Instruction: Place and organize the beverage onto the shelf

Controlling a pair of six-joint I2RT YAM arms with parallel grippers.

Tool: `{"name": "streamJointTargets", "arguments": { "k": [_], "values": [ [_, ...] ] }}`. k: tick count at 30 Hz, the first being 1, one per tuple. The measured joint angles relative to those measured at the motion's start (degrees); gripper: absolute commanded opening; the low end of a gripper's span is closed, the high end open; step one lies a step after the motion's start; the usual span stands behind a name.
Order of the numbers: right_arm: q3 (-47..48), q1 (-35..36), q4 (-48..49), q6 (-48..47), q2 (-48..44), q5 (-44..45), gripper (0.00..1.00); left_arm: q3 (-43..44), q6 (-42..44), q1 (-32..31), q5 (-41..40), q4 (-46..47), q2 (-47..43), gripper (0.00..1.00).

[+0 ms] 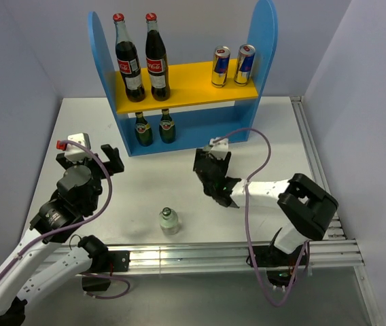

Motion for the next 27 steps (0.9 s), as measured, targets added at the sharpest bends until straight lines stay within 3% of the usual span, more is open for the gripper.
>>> {"name": "streamJointTargets", "arguments": {
  "k": [7,12,27],
  "values": [
    [9.9,-9.9,-3.4,-3.9,0.2,-4.9,0.00,-0.3,0.0,0.0,0.4,0.5,-0.7,0.99],
    [16.9,-16.1,-5.9,-4.5,5.8,-9.7,0.00,-0.3,0.0,0.0,0.4,0.8,-0.7,0.99],
    [25.5,-28.7,-14.5,-1.3,16.7,-19.0,0.00,-0.3,0.1,0.0,0.4,1.0,-1.1,0.99]
  ]
}}
